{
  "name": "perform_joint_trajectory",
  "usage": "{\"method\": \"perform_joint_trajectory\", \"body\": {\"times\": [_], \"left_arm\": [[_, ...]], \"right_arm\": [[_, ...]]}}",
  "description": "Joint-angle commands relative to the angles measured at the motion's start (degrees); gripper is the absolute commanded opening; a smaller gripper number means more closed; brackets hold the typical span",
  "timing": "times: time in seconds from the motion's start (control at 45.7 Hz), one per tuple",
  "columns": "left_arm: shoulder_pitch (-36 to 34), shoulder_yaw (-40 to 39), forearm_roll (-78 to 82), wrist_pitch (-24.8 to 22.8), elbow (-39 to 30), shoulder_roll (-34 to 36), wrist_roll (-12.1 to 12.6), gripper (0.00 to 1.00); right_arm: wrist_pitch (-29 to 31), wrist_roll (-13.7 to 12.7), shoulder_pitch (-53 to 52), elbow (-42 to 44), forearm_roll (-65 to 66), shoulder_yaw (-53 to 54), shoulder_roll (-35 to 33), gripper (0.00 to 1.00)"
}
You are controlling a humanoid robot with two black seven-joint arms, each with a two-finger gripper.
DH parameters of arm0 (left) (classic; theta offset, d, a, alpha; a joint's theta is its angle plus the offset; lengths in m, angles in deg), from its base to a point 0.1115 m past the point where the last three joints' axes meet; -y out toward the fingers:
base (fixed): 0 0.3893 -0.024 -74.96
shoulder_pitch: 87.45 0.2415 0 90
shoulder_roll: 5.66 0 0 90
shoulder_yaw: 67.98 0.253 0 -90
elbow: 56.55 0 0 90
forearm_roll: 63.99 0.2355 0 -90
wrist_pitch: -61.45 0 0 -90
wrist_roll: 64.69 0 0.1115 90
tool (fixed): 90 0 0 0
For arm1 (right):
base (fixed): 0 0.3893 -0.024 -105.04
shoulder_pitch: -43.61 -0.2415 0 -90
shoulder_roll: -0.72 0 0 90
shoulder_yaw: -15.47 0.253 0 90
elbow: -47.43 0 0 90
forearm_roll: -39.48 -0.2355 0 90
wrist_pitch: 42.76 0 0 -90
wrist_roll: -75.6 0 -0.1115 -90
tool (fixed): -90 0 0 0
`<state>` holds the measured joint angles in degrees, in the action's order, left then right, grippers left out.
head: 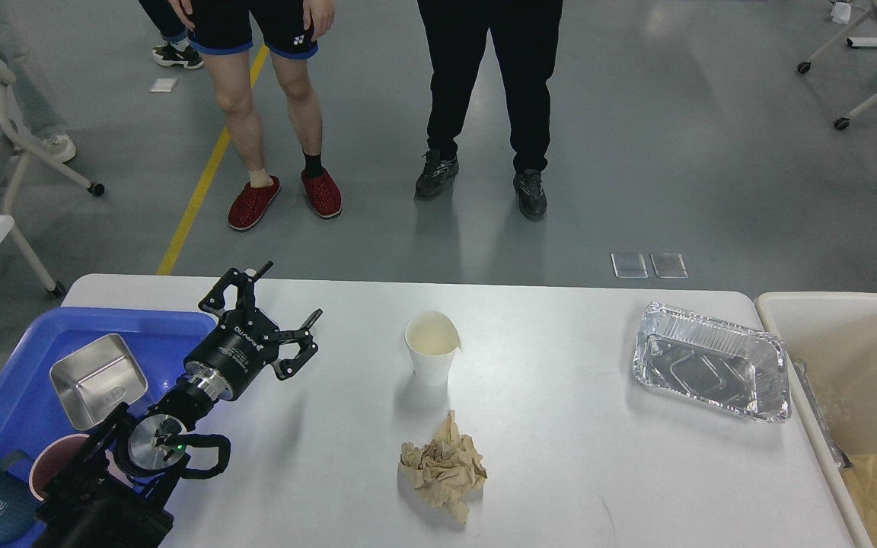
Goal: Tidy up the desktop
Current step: 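Reach the right gripper to the foil tray's edge nearest it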
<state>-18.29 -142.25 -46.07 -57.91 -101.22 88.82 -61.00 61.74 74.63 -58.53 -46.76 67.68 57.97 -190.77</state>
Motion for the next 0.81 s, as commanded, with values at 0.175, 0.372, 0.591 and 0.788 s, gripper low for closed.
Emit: {"method": "perform_joint_trajectory", "body": {"times": [0.175,0.372,0.591,0.788], "left_arm": [[0.1,0.09,0.0,0.44,0.02,-0.09,0.0,0.97],[0.01,0.18,0.0,1.14,0.02,-0.09,0.09,0.97],[0.1,0.18,0.0,1.23,0.02,-0.09,0.09,0.97],[0.1,0.18,0.0,1.23,0.02,-0.09,0.09,0.97]], "right_arm": [[0.53,0.0,0.18,2.6,7.47,-0.22,10.68,1.0],[0.62,-0.17,0.09,12.26,17.31,-0.49,24.22,1.0],[1.32,0.09,-2.62,30.81,21.19,-0.75,40.56,1.0],[1.49,0.35,-7.64,40.92,26.81,-1.1,50.5,1.0]]}}
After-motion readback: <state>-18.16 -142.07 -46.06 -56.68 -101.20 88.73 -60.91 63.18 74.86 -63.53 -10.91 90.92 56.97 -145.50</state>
